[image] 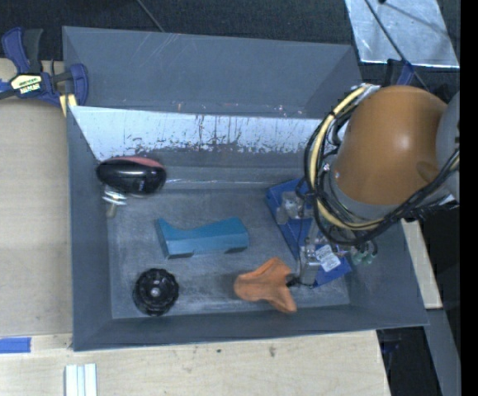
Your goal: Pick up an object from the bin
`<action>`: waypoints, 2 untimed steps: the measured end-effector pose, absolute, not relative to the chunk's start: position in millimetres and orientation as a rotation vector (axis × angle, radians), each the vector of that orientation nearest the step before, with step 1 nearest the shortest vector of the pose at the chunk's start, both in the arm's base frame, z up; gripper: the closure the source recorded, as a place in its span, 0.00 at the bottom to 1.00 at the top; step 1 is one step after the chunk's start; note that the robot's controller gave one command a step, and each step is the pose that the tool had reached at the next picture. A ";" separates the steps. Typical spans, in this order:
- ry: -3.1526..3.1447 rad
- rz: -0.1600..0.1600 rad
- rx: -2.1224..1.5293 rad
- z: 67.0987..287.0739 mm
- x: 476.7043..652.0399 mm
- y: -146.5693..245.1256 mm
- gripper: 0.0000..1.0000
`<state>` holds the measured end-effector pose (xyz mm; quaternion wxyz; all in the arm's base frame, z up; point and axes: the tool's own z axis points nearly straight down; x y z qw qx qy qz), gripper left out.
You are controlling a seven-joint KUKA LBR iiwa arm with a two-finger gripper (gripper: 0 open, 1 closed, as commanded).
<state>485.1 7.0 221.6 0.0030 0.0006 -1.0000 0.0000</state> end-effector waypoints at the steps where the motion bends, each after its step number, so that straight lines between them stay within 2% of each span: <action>1: -3.144 0.000 0.002 225.7 486.7 7.0 0.00; 2: -3.149 0.000 0.010 189.8 497.1 24.7 0.00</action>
Offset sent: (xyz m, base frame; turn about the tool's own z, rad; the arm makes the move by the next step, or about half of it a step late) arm 0.0146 0.0275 -0.0522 -0.0096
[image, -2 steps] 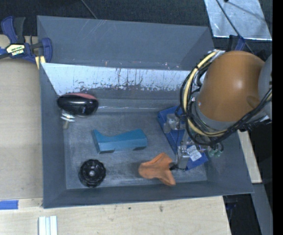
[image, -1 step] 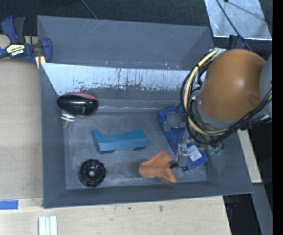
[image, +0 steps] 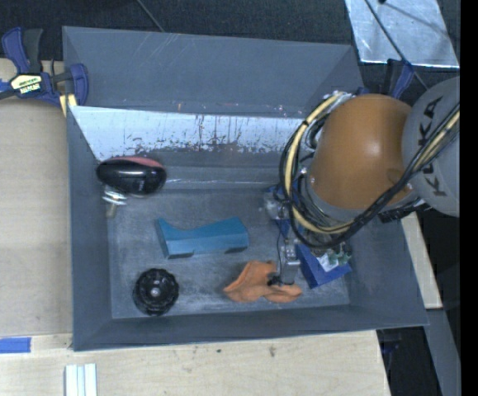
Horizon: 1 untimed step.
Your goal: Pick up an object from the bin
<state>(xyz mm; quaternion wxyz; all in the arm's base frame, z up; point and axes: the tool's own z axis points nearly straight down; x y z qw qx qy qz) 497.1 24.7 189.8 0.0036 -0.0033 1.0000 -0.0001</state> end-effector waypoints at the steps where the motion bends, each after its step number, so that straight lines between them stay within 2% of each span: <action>1: 3.140 0.000 0.009 154.2 493.6 21.8 1.00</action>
Offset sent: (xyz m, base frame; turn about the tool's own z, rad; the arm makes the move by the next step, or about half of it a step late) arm 0.0000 0.0000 0.0000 0.0000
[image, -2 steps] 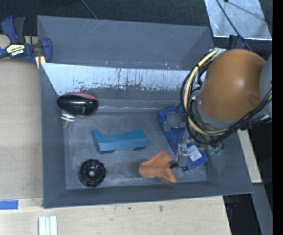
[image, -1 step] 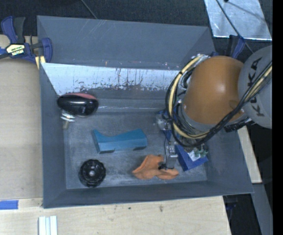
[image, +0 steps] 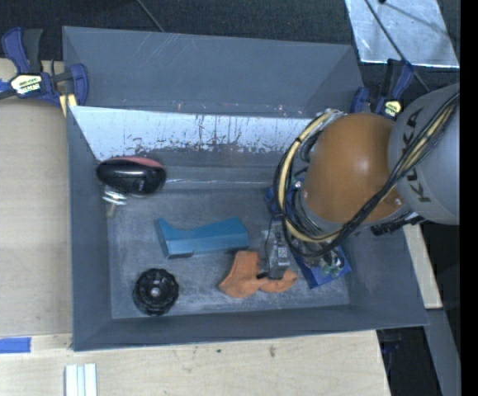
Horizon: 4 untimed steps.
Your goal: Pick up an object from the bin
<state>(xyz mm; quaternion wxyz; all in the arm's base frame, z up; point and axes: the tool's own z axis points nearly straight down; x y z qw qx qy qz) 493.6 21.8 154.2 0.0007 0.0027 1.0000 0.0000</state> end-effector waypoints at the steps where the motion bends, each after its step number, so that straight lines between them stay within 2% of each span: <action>1: 3.140 0.000 0.009 154.2 493.6 21.9 0.00; 2: 3.140 0.000 0.009 154.2 493.6 21.9 0.00; 3: 3.131 0.001 0.136 114.0 493.4 22.4 0.00; 4: 3.124 -0.001 0.346 84.8 495.9 17.7 1.00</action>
Offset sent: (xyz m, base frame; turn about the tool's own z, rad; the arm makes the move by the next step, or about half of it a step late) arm 0.0000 0.0000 0.0000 0.0000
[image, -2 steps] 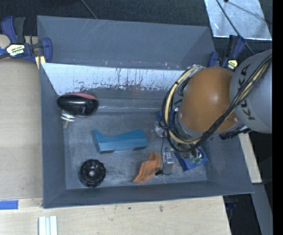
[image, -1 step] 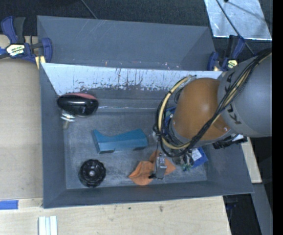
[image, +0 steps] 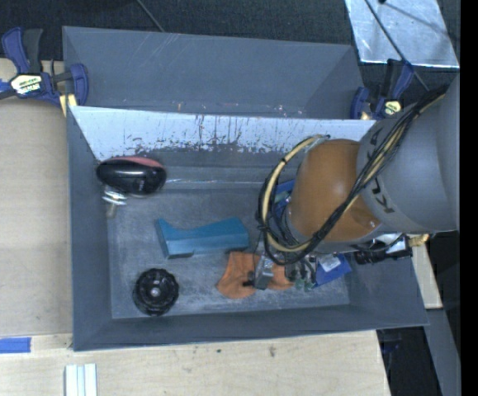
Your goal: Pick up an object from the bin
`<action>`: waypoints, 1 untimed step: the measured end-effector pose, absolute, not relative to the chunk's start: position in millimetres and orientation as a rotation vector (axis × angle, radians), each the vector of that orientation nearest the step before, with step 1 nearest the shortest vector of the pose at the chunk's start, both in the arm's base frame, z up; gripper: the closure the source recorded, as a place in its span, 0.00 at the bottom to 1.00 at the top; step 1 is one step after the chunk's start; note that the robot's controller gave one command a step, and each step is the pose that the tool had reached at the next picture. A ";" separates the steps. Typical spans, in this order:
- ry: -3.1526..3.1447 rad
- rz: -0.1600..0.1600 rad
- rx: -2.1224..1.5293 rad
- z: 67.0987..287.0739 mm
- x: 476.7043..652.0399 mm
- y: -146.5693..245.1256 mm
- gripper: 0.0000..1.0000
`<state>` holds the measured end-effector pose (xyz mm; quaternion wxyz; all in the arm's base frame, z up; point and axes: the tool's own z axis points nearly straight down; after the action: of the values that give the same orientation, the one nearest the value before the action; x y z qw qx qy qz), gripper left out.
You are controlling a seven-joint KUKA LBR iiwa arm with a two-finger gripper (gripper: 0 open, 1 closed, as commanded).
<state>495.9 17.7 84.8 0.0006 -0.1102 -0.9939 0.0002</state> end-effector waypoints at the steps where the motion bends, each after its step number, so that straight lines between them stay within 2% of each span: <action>1: -3.121 0.001 -0.346 84.8 495.9 17.7 1.00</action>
Offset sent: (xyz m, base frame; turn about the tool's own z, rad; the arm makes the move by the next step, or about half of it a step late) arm 0.0526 -0.0010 0.1844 0.0187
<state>495.9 17.7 84.8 0.0006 -0.1102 -0.9939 0.0002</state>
